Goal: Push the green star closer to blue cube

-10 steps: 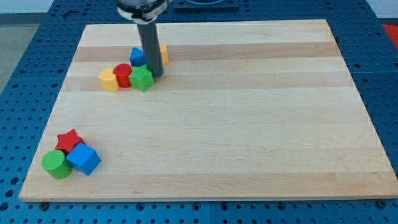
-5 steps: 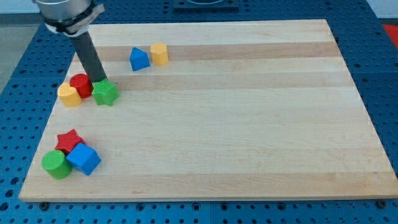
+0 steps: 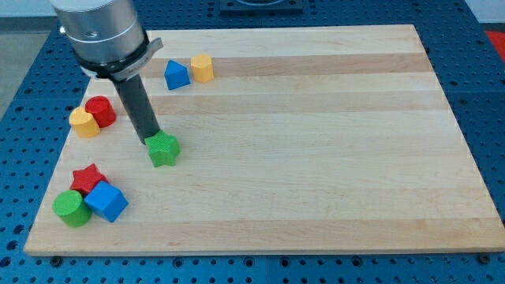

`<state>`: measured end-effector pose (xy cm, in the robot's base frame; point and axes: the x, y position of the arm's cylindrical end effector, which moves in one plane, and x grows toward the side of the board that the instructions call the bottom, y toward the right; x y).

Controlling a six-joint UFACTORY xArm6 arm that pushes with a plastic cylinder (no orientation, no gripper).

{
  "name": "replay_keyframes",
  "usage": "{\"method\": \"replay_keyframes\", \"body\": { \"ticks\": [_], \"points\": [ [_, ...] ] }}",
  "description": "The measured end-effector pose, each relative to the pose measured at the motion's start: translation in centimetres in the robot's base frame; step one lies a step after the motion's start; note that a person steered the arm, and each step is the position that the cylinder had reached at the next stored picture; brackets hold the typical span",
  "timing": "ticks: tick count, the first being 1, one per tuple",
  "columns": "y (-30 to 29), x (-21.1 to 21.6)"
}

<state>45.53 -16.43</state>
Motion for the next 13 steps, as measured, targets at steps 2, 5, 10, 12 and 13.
{"method": "replay_keyframes", "body": {
  "ticks": [2,5,10,12,13],
  "points": [
    [4.9,0.0],
    [5.8,1.8],
    [2.1,4.9],
    [5.7,6.5],
    [5.4,7.0]
  ]
}}
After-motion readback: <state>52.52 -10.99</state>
